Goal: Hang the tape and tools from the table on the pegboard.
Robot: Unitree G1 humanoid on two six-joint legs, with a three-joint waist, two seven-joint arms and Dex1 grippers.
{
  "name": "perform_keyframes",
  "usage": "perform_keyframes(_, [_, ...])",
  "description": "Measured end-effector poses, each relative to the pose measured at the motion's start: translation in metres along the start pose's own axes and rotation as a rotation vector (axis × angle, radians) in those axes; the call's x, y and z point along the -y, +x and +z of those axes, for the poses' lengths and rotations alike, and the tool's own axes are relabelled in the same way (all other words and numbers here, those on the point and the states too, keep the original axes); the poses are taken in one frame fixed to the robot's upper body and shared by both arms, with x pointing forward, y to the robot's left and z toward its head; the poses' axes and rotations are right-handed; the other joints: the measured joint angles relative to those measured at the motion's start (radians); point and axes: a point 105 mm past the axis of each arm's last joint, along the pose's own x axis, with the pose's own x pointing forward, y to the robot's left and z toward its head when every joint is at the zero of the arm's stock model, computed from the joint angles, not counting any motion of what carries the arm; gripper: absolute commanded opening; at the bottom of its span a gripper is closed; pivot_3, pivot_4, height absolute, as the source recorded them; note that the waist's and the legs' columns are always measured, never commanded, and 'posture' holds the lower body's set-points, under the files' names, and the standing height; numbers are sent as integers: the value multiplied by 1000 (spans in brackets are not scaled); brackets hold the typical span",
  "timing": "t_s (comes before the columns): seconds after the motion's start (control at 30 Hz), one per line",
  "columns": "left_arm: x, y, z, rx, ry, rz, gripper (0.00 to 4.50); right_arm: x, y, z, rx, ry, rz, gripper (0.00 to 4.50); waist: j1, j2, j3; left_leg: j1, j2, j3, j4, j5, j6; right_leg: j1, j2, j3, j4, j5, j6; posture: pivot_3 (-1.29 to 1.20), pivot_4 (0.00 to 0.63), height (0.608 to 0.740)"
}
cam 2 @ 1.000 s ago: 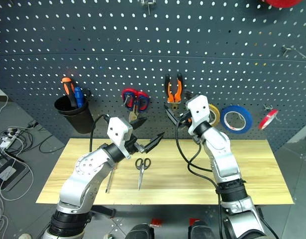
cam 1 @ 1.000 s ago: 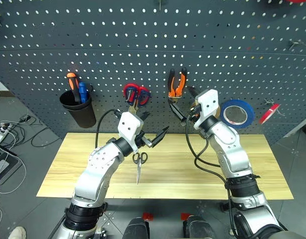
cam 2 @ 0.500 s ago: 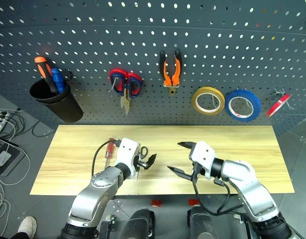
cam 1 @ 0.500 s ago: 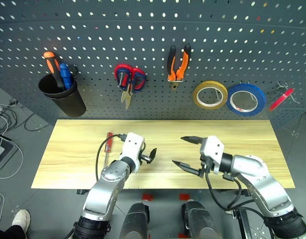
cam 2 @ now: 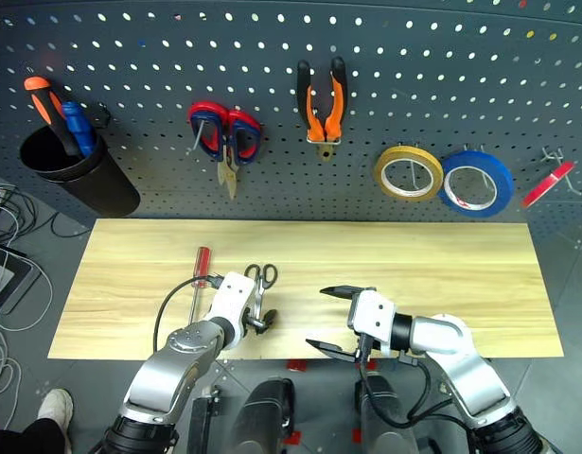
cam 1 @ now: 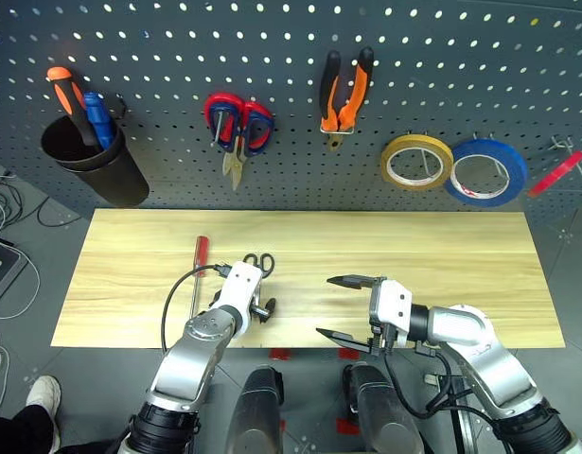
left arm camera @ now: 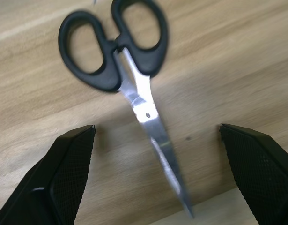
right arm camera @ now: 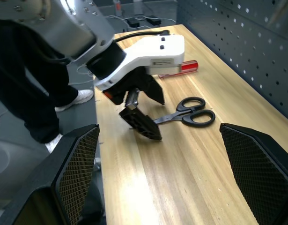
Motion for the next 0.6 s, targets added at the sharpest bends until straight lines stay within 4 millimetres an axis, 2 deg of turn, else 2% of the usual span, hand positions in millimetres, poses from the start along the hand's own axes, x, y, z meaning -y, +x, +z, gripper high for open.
perform_keyframes(0.37, [2, 1, 7, -5, -6, 23, 4500, 1, 7, -1, 15, 2, 9, 4427, 1, 2, 14, 1, 0, 0, 0, 1, -1, 0, -3, 0, 1, 0, 0, -17, 461, 740])
perform_keyframes(0.47, [1, 0, 7, -8, -6, 39, 3945, 2, 9, 2, 28, 1, 6, 4500, 0, 1, 15, 0, 0, 0, -1, 1, -2, 0, -3, 0, 0, 0, 0, -16, 458, 740])
perform_keyframes(0.6, [-1, -1, 6, -10, -2, 57, 2769, 5, 10, 3, 33, -5, 4, 4500, 0, 2, 17, 0, 1, 0, -1, 1, -2, 0, -3, 0, -1, 0, 0, -17, 458, 740])
